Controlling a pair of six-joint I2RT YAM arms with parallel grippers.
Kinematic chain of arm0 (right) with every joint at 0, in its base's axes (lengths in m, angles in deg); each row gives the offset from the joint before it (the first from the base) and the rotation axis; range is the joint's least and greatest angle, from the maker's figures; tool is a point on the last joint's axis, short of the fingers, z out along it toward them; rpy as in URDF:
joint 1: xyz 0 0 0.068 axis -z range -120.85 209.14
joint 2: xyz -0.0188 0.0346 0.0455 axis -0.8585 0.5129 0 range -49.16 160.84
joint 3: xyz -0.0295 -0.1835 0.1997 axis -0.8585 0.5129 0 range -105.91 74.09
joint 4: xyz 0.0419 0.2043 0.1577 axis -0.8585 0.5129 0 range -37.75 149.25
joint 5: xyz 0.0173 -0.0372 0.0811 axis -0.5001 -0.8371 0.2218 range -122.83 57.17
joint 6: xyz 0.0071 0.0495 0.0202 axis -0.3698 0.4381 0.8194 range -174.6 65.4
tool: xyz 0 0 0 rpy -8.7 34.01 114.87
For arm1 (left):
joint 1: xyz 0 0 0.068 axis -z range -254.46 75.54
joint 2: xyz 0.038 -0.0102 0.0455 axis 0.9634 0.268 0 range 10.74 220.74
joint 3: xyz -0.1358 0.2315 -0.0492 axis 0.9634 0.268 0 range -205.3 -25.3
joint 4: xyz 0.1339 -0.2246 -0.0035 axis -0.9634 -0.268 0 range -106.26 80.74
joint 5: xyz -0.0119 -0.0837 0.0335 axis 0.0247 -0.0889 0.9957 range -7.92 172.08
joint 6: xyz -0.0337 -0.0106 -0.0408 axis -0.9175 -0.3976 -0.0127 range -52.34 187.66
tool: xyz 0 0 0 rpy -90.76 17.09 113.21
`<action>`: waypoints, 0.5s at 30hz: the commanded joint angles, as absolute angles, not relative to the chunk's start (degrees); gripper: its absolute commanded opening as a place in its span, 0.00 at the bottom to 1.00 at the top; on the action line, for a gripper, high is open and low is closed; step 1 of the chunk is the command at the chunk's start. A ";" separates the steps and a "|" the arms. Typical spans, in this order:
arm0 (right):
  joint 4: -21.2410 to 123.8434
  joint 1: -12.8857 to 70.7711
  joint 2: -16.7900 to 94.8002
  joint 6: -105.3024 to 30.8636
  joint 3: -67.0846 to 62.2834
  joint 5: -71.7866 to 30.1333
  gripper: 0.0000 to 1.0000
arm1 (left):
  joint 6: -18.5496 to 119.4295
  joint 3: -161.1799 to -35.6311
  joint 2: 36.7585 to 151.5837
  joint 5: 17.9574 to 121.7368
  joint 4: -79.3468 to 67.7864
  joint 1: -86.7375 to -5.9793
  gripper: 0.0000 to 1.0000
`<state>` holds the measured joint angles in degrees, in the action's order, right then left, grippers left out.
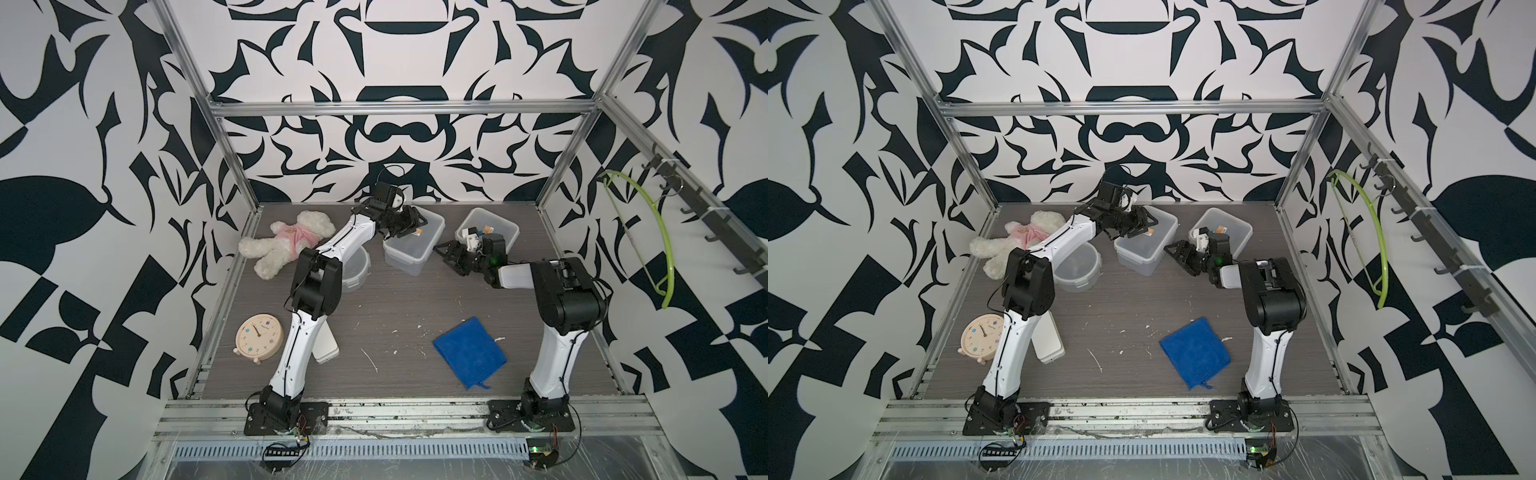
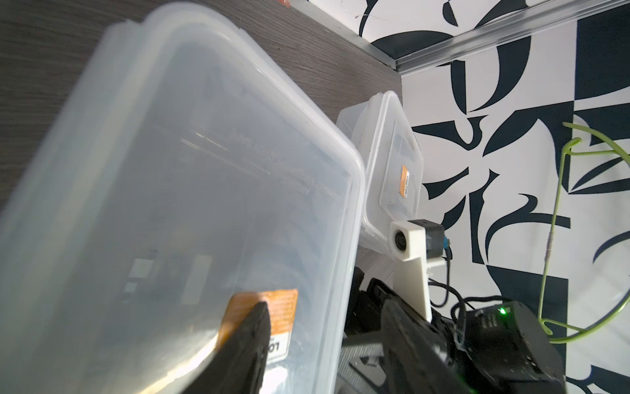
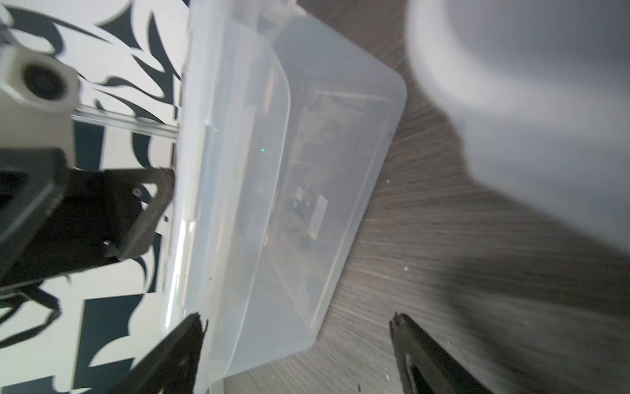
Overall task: Wipe the insides of the lunch boxes
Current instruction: Open the fastener of the lunch box.
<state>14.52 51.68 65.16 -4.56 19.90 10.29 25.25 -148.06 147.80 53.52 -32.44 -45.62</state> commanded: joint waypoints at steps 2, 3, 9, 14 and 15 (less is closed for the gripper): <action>-16.40 52.93 70.41 9.73 19.81 17.37 0.69 | 26.18 -144.32 157.13 59.15 -47.20 -44.50 0.57; -20.92 53.16 72.25 13.02 19.33 17.86 0.65 | 26.26 -144.49 157.17 59.15 -47.40 -44.53 0.57; -29.43 53.04 75.46 17.44 18.32 18.44 0.56 | 26.44 -144.81 157.40 59.32 -47.76 -44.56 0.57; -29.40 53.00 74.08 16.74 18.97 18.24 0.65 | 26.26 -145.10 158.15 59.31 -47.84 -44.52 0.57; -29.40 52.95 74.59 17.36 18.49 18.15 0.70 | 26.18 -145.35 158.37 59.30 -47.85 -44.57 0.57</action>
